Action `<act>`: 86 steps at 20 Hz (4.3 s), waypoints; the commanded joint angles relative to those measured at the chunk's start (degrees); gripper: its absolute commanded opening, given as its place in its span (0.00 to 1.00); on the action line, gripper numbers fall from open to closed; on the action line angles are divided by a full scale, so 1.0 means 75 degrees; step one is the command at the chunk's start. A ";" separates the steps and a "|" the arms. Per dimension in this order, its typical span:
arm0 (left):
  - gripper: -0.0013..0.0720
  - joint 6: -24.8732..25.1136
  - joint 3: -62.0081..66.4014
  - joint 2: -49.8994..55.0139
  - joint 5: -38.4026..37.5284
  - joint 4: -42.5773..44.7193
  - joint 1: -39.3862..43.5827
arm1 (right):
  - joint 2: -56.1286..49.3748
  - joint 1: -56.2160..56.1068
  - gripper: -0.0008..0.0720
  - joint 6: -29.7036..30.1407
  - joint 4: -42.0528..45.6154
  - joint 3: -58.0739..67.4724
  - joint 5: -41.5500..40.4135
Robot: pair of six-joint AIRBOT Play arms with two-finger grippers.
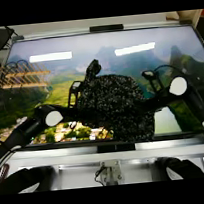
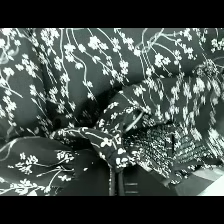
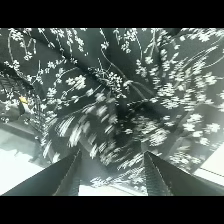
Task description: Fold the shirts.
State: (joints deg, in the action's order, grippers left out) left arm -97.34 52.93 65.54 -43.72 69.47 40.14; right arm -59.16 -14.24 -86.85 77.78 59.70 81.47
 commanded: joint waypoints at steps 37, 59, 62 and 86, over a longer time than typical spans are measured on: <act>0.08 0.1521 0.1224 -0.0154 -0.2142 0.0096 -0.0720 | 0.0664 -0.3585 0.08 -0.2375 0.2393 0.0647 -0.0979; 0.13 0.1495 0.0968 -0.0187 -0.2970 0.0574 -0.0953 | -0.0428 -0.3590 0.07 -0.2728 0.1923 0.1638 -0.0635; 0.14 0.1492 0.1352 -0.0187 -0.3025 0.0568 -0.1189 | -0.0338 -0.3593 0.07 -0.2815 0.1789 0.1655 -0.0443; 0.88 0.3244 0.4479 0.2914 -0.3518 0.1789 -0.9550 | -0.1647 -0.3593 0.07 -0.3220 0.0828 0.1658 0.0198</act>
State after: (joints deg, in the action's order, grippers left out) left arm -78.08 83.57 81.80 -69.93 87.07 -24.62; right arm -71.48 -41.15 -110.34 84.14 72.07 81.82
